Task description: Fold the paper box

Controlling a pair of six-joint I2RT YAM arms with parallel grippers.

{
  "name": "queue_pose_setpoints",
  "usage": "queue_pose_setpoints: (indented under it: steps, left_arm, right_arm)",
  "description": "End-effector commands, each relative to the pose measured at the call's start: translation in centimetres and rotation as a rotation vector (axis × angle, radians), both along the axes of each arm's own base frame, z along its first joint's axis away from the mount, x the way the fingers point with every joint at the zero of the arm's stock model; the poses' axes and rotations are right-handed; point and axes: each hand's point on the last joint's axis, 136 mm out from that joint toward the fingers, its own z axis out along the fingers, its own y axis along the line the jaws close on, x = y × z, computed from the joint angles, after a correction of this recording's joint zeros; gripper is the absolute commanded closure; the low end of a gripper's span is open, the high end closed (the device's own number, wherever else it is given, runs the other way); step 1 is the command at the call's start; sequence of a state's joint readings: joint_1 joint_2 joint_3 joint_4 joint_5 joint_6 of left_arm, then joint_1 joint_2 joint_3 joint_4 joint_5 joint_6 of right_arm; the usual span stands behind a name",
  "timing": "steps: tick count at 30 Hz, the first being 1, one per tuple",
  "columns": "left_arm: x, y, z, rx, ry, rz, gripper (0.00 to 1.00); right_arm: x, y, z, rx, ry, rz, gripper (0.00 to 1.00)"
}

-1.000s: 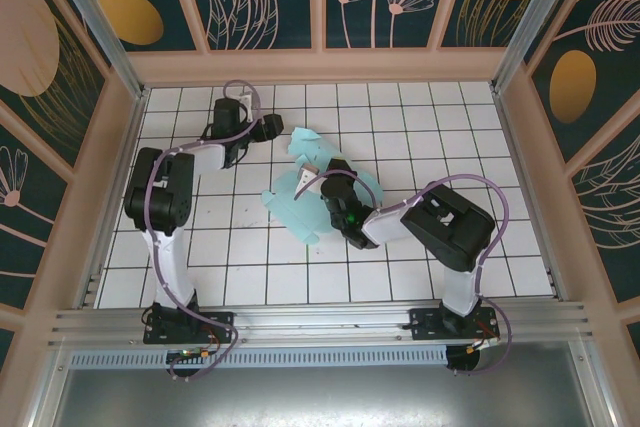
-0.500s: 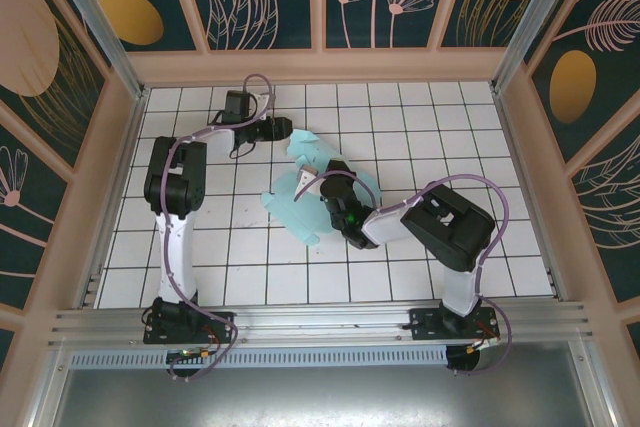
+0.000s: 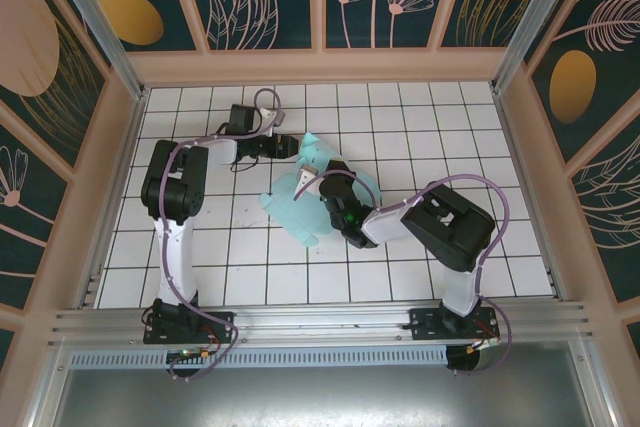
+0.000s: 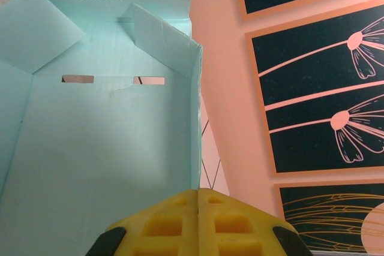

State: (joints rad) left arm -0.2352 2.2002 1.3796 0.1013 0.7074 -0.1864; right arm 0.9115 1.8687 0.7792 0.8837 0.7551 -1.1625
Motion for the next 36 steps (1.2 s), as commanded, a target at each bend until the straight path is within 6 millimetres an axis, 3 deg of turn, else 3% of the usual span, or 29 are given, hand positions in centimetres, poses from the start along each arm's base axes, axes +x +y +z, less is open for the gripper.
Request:
queue_pose_setpoints:
  steps: [1, 14, 21, 30, 36]
  left_arm:
    - [-1.3, -1.3, 2.3, -0.054, -0.063, -0.076, 0.4]
    - [-4.7, -2.5, 3.2, -0.069, -0.136, -0.174, 0.4]
    - [-5.6, -2.9, 4.5, -0.092, -0.205, -0.212, 0.39]
    - [-4.9, -2.6, 5.0, -0.066, -0.258, -0.189, 0.33]
    - [-4.3, -2.1, 4.2, -0.035, -0.233, -0.149, 0.34]
  right_arm:
    - [0.0, 0.6, 0.9, 0.051, 0.003, 0.013, 1.0]
    - [0.1, 0.7, 1.0, 0.061, 0.008, 0.015, 1.0]
    - [0.0, 0.7, 0.9, 0.067, 0.023, 0.02, 1.0]
    - [0.0, 1.0, 0.6, 0.086, 0.081, 0.024, 1.0]
    - [0.4, 0.6, 0.8, 0.004, -0.002, 0.006, 1.0]
